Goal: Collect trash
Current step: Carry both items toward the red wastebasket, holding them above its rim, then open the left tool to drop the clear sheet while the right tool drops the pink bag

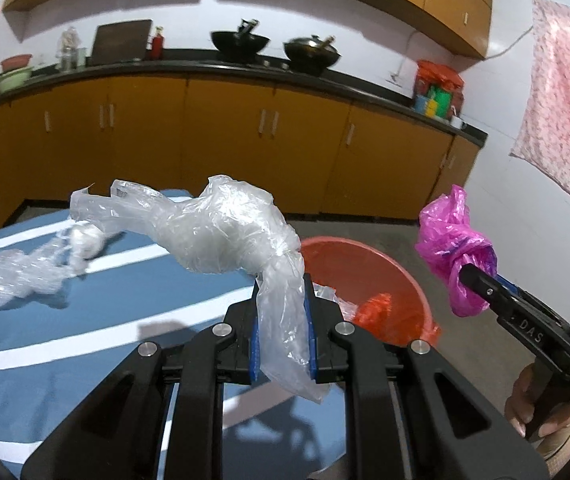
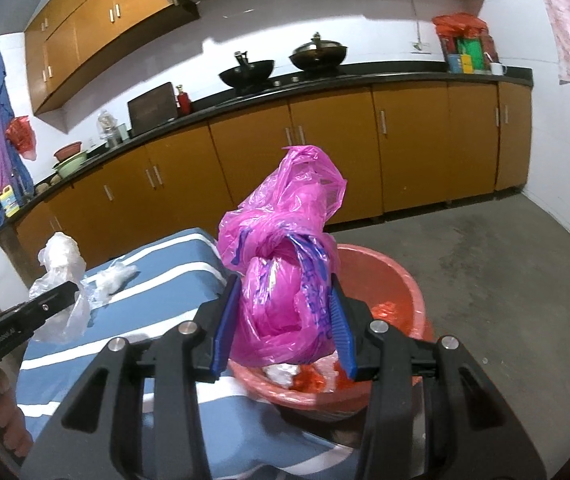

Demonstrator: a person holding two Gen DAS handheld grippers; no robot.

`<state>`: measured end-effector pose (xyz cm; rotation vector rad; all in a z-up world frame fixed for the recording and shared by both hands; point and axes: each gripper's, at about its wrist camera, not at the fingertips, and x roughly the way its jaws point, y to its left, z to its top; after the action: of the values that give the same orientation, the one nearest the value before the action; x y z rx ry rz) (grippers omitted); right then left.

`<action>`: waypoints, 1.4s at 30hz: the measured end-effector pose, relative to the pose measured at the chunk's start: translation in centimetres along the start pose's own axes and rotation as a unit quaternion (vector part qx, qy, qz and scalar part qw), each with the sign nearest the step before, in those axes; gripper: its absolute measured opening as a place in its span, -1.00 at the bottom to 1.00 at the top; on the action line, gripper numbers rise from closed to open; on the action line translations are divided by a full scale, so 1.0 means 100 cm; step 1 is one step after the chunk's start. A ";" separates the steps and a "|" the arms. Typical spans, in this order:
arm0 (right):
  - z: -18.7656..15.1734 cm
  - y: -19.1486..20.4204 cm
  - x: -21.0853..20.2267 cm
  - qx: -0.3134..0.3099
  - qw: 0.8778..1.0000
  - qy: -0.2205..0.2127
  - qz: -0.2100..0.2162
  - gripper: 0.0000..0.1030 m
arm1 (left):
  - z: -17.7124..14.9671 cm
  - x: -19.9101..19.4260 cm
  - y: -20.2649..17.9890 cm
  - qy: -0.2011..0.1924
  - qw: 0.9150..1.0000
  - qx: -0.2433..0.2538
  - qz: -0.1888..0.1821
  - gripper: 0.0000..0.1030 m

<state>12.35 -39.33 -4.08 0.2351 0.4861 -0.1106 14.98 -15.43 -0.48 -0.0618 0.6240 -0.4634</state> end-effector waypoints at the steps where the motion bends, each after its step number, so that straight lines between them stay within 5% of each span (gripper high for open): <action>1: 0.000 -0.003 0.001 0.002 1.000 0.001 -0.002 -0.18 | -0.001 0.005 -0.005 0.004 1.000 0.003 -0.003 -0.67; 22: -0.004 -0.044 0.036 0.022 0.999 0.024 -0.021 -0.18 | -0.010 0.065 -0.065 0.054 0.995 0.064 -0.051 -0.67; 42: 0.005 -0.054 0.074 0.031 0.999 0.029 -0.024 -0.18 | -0.014 0.114 -0.080 0.091 0.988 0.100 -0.074 -0.67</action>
<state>18.16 -45.00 -8.24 0.2882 0.5467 -0.1669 19.09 -27.41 -6.37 0.1261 0.7519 -0.6788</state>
